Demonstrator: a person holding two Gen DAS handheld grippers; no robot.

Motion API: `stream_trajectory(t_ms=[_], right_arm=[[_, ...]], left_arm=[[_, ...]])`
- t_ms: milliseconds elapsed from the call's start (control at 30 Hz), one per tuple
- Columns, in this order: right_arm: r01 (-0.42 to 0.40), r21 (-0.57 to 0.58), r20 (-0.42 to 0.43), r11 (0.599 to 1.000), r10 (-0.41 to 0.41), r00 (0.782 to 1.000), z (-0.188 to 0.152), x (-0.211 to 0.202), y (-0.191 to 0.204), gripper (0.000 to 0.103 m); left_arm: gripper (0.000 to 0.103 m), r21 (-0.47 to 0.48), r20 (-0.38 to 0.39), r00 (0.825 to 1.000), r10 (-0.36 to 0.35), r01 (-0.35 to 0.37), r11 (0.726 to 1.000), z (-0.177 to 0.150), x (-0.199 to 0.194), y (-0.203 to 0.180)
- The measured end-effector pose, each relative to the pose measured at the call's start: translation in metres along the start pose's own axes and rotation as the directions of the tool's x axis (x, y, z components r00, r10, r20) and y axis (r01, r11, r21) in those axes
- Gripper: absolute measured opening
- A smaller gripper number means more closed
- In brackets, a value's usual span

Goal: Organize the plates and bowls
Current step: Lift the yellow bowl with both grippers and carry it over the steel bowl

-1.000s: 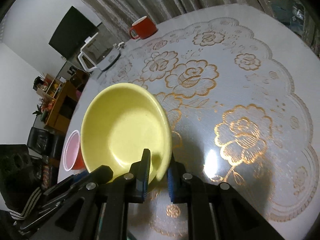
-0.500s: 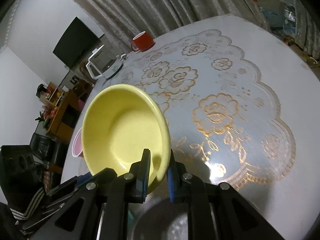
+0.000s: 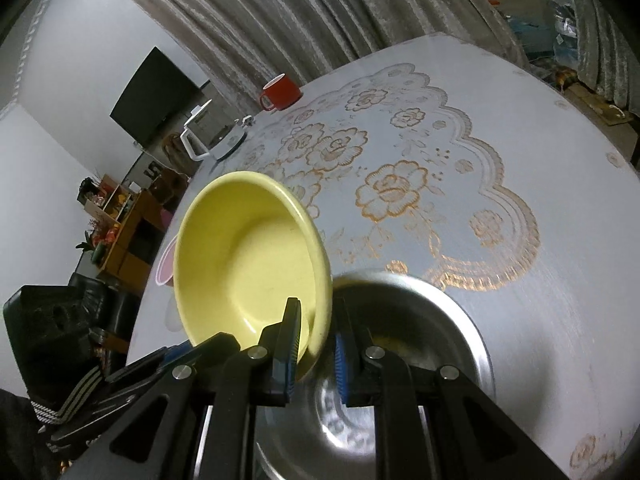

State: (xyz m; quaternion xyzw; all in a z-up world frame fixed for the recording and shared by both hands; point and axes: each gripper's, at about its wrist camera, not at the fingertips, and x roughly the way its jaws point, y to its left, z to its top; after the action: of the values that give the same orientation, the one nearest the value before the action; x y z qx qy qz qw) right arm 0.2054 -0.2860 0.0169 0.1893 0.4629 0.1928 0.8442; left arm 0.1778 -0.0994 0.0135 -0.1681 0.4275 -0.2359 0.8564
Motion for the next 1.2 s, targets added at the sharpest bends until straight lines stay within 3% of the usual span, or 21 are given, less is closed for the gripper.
stream_trajectory(t_ms=[500,900,1200], right_arm=[[0.016,0.06,-0.048,0.998,-0.013,0.999,-0.048,-0.018,-0.03,0.014],[0.062,0.02,-0.119,0.998,-0.059,0.991,-0.057,-0.012,-0.033,0.014],[0.156,-0.057,-0.141,0.986,-0.162,0.977,-0.049,-0.005,-0.033,0.013]], left_arm=[[0.025,0.008,-0.073,0.996,-0.051,0.052,0.999,-0.045,0.007,-0.021],[0.025,0.06,-0.096,0.995,0.002,0.004,0.998,-0.056,0.014,-0.025],[0.029,0.087,-0.1,0.994,0.051,-0.042,0.995,-0.054,0.016,-0.024]])
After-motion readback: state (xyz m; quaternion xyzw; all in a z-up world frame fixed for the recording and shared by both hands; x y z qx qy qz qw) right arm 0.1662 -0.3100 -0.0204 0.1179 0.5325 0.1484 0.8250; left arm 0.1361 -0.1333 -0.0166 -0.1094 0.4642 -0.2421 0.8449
